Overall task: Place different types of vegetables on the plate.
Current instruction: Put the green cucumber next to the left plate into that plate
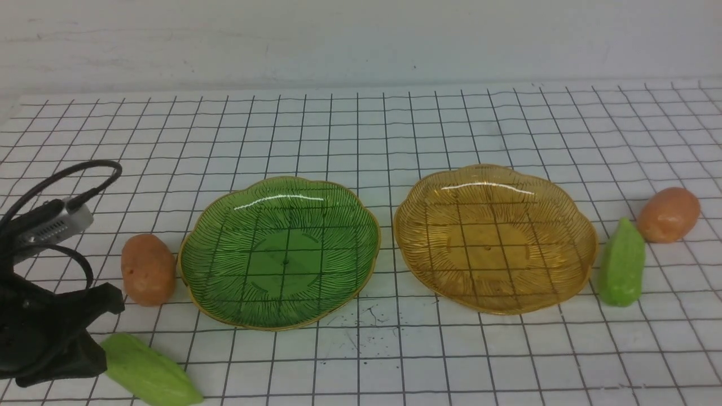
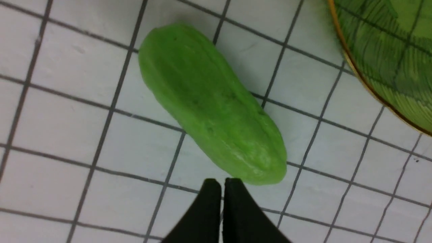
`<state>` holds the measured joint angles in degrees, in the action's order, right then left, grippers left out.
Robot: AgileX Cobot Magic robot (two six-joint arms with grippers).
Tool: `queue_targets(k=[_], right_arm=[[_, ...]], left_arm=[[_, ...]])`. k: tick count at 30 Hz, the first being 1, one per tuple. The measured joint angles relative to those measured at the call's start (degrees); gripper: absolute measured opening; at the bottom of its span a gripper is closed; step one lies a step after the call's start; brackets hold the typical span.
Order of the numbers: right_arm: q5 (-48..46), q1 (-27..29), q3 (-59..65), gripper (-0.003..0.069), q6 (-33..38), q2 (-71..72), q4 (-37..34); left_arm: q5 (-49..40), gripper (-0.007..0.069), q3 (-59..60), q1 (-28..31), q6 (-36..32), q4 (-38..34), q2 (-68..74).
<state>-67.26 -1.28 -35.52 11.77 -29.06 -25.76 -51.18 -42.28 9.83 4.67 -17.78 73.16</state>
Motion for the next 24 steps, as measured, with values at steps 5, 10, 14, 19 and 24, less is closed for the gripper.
queue_targets(k=[5, 10, 14, 19, 24], right_arm=[[-3.43, 0.00, -2.26, -0.0014, 6.43, -6.89, -5.12], [-2.37, 0.00, -2.25, -0.0014, 9.80, -6.89, -12.76], [-1.79, 0.00, -2.27, -0.0014, 11.89, -6.89, -15.15], [-1.57, 0.00, -2.27, -0.0014, 12.48, -6.89, -15.21], [-0.84, 0.00, -2.27, -0.0014, 13.19, -6.89, -15.21]], left_arm=[[0.67, 0.0108, -0.06, 0.14, 0.78, -0.84, 2.58], [5.60, 0.0395, -0.06, 0.14, 1.13, -4.04, 3.61], [7.81, 0.0608, -0.06, 0.14, 3.33, -4.50, 5.40], [9.47, 0.0680, -0.08, 0.14, 4.10, -4.62, 8.36], [12.00, 0.0682, -0.12, 0.14, 4.30, -5.01, 12.48]])
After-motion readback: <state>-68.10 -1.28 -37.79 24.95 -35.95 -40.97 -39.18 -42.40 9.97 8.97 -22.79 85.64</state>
